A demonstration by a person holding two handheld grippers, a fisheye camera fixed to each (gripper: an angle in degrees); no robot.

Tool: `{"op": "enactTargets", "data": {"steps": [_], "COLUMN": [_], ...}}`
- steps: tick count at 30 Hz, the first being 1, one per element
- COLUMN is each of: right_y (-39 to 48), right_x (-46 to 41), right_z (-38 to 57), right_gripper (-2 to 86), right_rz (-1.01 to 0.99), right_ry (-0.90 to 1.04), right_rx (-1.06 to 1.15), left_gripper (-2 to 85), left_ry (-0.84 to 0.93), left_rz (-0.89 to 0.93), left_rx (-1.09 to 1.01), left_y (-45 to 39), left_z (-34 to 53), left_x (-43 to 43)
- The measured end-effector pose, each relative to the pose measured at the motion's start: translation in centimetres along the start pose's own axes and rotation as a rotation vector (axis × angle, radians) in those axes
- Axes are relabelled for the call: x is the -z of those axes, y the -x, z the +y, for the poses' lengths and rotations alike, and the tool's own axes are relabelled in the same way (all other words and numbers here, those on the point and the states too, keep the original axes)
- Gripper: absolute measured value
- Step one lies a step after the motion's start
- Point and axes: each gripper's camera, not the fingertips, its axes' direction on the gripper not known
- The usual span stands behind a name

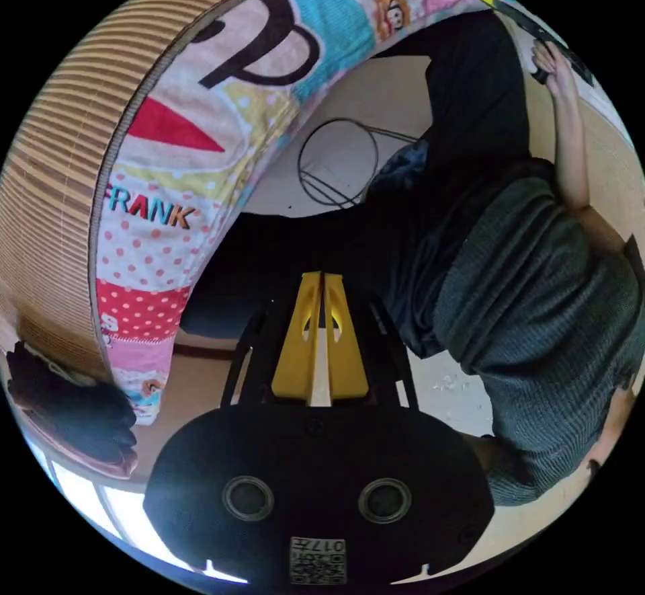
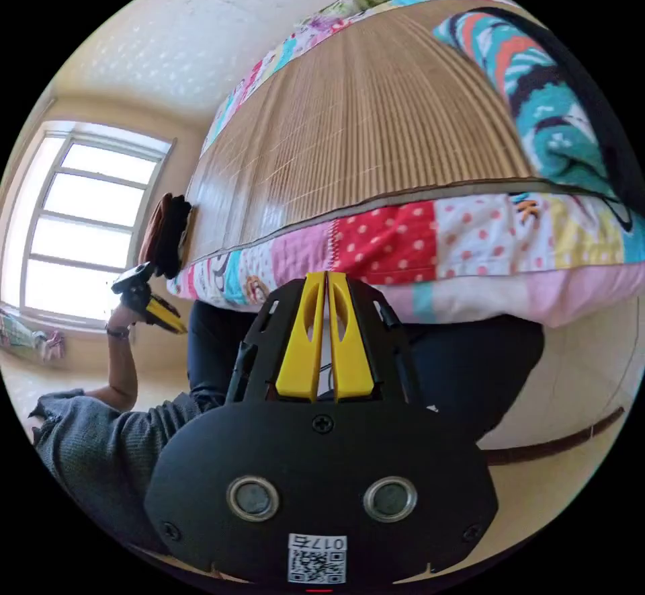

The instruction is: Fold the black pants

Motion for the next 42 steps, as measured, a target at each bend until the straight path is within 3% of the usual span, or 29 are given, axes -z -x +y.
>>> {"op": "enactTargets", "data": {"steps": [4, 6, 12, 15, 21, 25, 28, 33, 42], "right_y": [-0.1, -0.3, -0.7, 4.9, 16.9, 25.6, 32.5, 41.3, 48.1], "right_x": [7.3, 8.8, 7.6, 11.9, 19.5, 23.5, 26.1, 32.3, 42.2], "right_z": [-0.5, -1.5, -6.8, -6.3, -7.2, -6.8, -4.8, 0.7, 12.7], "right_gripper": [4.7, 8.5, 8.9, 4.6, 3.1, 2.9, 3.0, 3.0, 2.8], "right_rz": [0.403, 0.473, 0.522, 0.772, 1.141, 1.231, 1.308, 1.116, 0.84], "right_ry": [-0.267, -0.318, -0.037, -0.175, -0.402, -0.531, -0.688, -0.897, -1.227], "right_rx": [-0.127, -0.153, -0.145, -0.102, 0.059, 0.208, 0.31, 0.419, 0.457], "left_gripper": [-1.0, -1.0, -1.0, -1.0, -1.0, -0.8, 0.1, 4.1, 8.9], "left_ry": [-0.333, -0.447, -0.856, -1.027, -1.12, -1.214, -1.19, -1.272, -1.156], "left_rz": [0.173, 0.211, 0.46, 0.481, 0.388, 0.275, 0.234, 0.153, 0.121], "left_rx": [-0.059, -0.092, -0.247, -0.172, -0.078, -0.038, -0.028, 0.004, -0.172], "left_y": [-1.3, -1.7, -0.3, 1.9, 3.4, 2.1, 1.1, -0.9, -6.1], "left_z": [2.2, 3.5, 9.9, 14.3, 20.3, 22.8, 22.7, 23.1, 18.7], "left_x": [1.2, 1.4, 1.9, 1.7, 1.0, 0.2, -0.3, -0.7, 0.7]}}
